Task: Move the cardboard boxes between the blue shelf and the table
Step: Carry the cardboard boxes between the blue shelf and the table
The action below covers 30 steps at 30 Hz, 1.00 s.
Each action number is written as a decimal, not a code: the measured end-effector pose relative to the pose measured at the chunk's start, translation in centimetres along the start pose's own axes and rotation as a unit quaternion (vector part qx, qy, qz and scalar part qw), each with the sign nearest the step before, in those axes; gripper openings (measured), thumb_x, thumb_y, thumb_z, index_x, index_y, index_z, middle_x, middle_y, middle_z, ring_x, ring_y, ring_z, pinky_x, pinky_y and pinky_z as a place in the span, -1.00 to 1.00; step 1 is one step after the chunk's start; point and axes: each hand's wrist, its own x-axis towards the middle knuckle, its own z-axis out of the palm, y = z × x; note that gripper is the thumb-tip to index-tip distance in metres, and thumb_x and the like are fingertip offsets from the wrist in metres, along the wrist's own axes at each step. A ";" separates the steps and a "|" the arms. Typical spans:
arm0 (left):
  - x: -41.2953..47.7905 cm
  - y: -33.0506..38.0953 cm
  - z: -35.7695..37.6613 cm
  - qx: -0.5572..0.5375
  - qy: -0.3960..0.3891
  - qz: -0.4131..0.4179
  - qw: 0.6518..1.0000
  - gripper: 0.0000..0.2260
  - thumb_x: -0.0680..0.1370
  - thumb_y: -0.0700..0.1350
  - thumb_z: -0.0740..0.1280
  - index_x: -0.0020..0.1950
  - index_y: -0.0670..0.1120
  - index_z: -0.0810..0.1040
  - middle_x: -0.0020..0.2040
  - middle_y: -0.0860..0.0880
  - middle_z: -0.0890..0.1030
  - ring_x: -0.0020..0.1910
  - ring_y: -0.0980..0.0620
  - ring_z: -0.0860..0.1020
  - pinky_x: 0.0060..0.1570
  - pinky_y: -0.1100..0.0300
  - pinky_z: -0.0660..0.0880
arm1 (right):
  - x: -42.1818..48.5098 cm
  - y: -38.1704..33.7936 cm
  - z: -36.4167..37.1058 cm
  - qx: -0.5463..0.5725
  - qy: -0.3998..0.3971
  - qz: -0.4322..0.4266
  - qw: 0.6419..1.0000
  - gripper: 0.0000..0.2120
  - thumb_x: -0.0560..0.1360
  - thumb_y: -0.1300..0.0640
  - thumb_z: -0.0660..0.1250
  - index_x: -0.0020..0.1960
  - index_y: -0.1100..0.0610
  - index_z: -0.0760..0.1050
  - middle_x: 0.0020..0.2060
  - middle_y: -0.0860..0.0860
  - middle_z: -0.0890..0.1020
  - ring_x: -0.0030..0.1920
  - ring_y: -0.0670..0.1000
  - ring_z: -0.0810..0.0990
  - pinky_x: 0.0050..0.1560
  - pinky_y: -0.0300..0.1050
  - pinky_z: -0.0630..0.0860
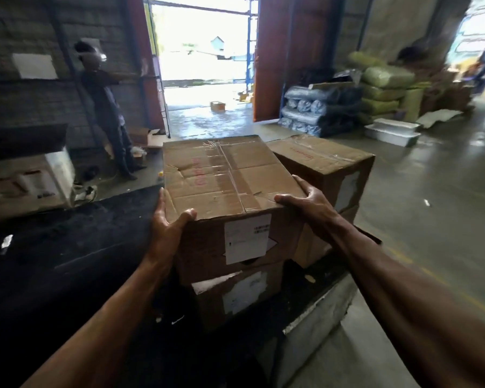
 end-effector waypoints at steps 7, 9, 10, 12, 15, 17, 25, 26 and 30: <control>-5.4 6.5 -2.4 -0.005 -0.113 0.089 0.990 -0.53 0.46 -0.08 0.41 0.27 0.21 0.29 0.04 0.32 0.46 -0.09 0.49 0.54 -0.14 0.52 0.46 | -15.7 -6.6 0.4 -0.016 0.151 -0.042 0.988 -0.11 0.26 -0.15 0.60 0.49 -0.07 0.30 0.14 -0.09 0.56 0.11 0.01 0.61 0.12 -0.03 0.61; -6.7 8.2 -2.1 -0.022 -0.146 0.091 0.985 -0.34 0.41 0.03 0.40 0.49 0.12 0.26 0.14 0.23 0.53 0.05 0.31 0.57 -0.02 0.44 0.48 | -20.4 -8.6 -0.3 -0.024 0.188 -0.052 0.980 -0.18 0.28 -0.13 0.59 0.46 -0.14 0.31 0.13 -0.12 0.56 0.09 -0.03 0.60 0.07 -0.10 0.61; -7.4 9.0 -1.7 -0.038 -0.167 0.087 0.981 -0.24 0.39 0.06 0.40 0.55 0.06 0.21 0.22 0.15 0.53 0.13 0.19 0.56 0.08 0.34 0.49 | -22.7 -9.3 -0.8 -0.026 0.207 -0.057 0.976 -0.28 0.31 -0.09 0.58 0.39 -0.17 0.34 0.12 -0.12 0.57 0.07 -0.06 0.60 0.03 -0.14 0.60; -9.2 10.5 0.1 -0.066 -0.208 0.078 0.973 -0.21 0.39 0.06 0.44 0.57 0.04 0.19 0.28 0.09 0.51 0.17 0.07 0.54 0.11 0.26 0.51 | -27.3 -10.6 -2.1 -0.037 0.246 -0.061 0.967 -0.48 0.37 0.00 0.56 0.25 -0.17 0.42 0.06 -0.15 0.61 0.03 -0.11 0.62 -0.02 -0.21 0.59; -12.9 12.7 4.1 -0.123 -0.270 0.061 0.953 -0.37 0.46 -0.11 0.46 0.49 0.11 0.34 0.08 0.21 0.58 -0.03 0.22 0.58 -0.13 0.45 0.50 | -34.0 -12.0 -4.7 -0.054 0.312 -0.058 0.947 -0.47 0.32 -0.04 0.59 0.23 -0.12 0.50 0.08 -0.10 0.66 0.09 -0.04 0.65 0.08 -0.09 0.62; -15.5 13.8 7.5 -0.160 -0.317 0.044 0.934 -0.57 0.46 -0.16 0.43 0.27 0.19 0.52 -0.05 0.22 0.66 -0.13 0.24 0.60 -0.16 0.41 0.52 | -38.5 -12.8 -6.8 -0.069 0.361 -0.061 0.928 -0.41 0.25 -0.09 0.61 0.24 -0.08 0.53 0.10 -0.07 0.68 0.10 -0.02 0.66 0.13 -0.03 0.60; -27.3 18.0 21.6 -0.231 -0.495 -0.004 0.838 -0.33 0.39 -0.02 0.45 0.50 0.08 0.36 0.13 0.01 0.66 -0.02 0.09 0.67 -0.07 0.20 0.60 | -55.1 -14.2 -15.3 -0.133 0.532 -0.029 0.836 -0.36 0.26 0.00 0.57 0.30 0.10 0.52 0.03 0.00 0.70 -0.07 -0.14 0.66 -0.12 -0.29 0.52; -28.6 18.3 23.2 -0.234 -0.510 -0.010 0.828 -0.29 0.36 0.02 0.45 0.51 0.08 0.34 0.17 0.00 0.65 0.02 0.06 0.67 -0.01 0.15 0.60 | -56.6 -14.2 -16.1 -0.141 0.545 -0.023 0.826 -0.40 0.28 0.02 0.57 0.28 0.08 0.53 0.03 0.00 0.70 -0.05 -0.12 0.66 -0.11 -0.28 0.53; -33.3 20.3 30.7 -0.234 -0.581 -0.011 0.779 -0.31 0.35 0.05 0.43 0.48 0.08 0.39 0.21 -0.01 0.64 0.13 -0.05 0.64 0.20 -0.07 0.54 | -62.2 -14.3 -20.1 -0.158 0.609 -0.006 0.778 -0.51 0.31 0.01 0.59 0.20 -0.01 0.57 -0.02 -0.05 0.71 -0.01 -0.08 0.68 -0.09 -0.26 0.53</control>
